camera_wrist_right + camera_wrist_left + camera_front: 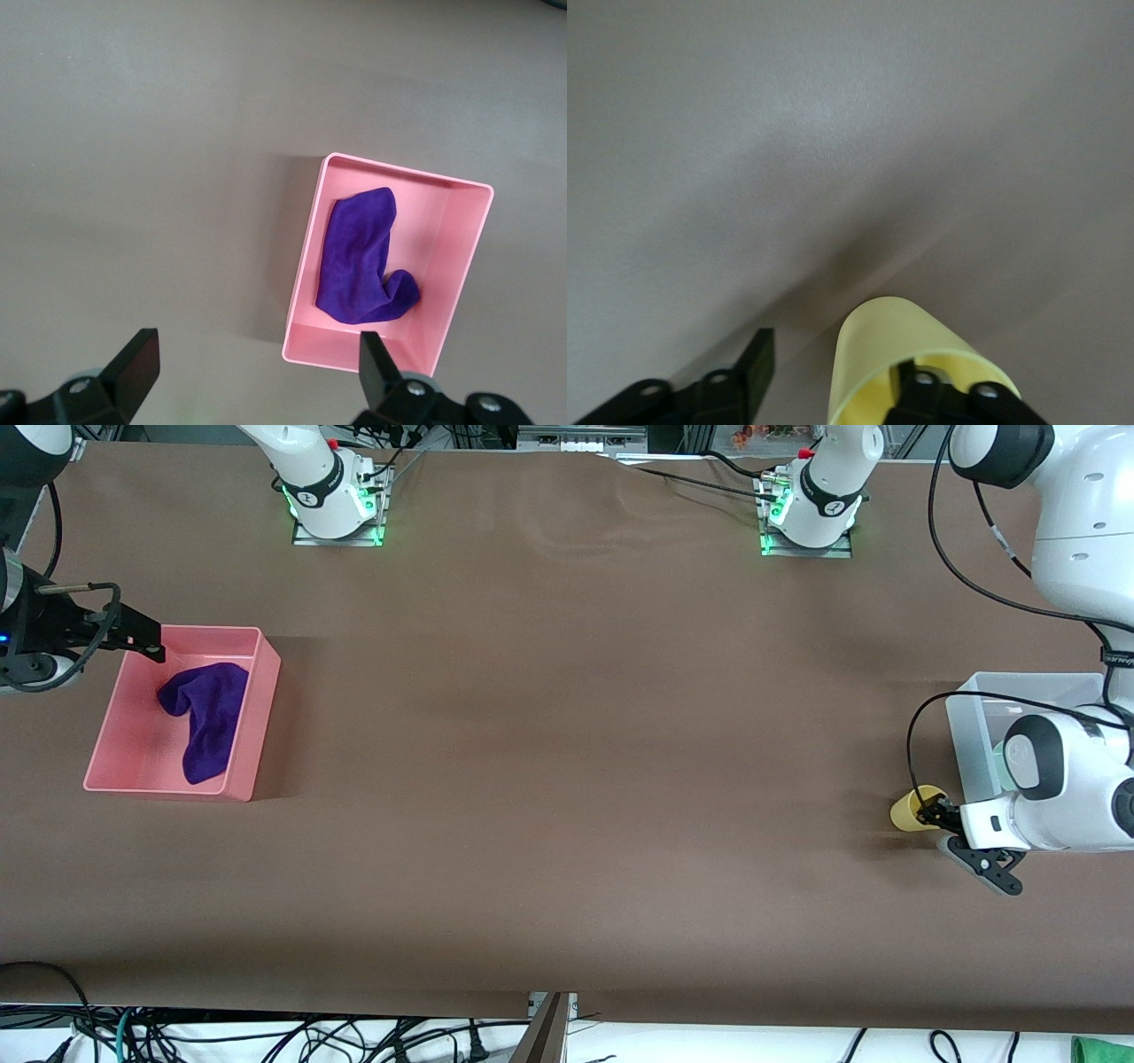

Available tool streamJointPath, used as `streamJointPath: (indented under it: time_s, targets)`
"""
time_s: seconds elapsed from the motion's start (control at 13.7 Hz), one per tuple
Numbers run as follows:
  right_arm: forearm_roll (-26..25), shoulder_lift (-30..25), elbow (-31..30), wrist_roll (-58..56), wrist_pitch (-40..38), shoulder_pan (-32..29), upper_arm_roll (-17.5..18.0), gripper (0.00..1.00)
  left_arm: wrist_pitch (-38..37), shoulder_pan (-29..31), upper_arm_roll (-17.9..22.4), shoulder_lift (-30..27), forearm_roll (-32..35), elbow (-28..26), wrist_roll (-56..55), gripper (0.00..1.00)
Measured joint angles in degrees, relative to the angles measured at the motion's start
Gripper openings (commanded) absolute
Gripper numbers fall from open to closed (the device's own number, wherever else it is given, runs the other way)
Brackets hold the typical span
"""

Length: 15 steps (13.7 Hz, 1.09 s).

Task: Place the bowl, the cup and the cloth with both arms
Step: 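Move the left gripper to the yellow cup and grasp its rim, then carry the yellow cup into the clear bin beside the bowl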

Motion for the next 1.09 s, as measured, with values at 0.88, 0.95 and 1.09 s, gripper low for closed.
streamJointPath:
  time_s: [0.88,0.95,1.09]
  targets:
    - [-0.24,0.38,-0.01,0.01,0.03,0.06,0.16,0.99,-2.14,-0.06,-0.43,-2.51,0.02,2.06,0.15,0.00]
    - [-0.24,0.39,-0.01,0.01,0.04,0.06,0.16,0.99,-5.21,-0.05,-0.46,-4.25,0.02,3.10,0.15,0.00]
    - [-0.24,0.46,-0.01,0.01,0.05,0.06,0.16,0.99,-13.56,0.23,-0.13,-8.04,0.03,5.92,0.15,0.00]
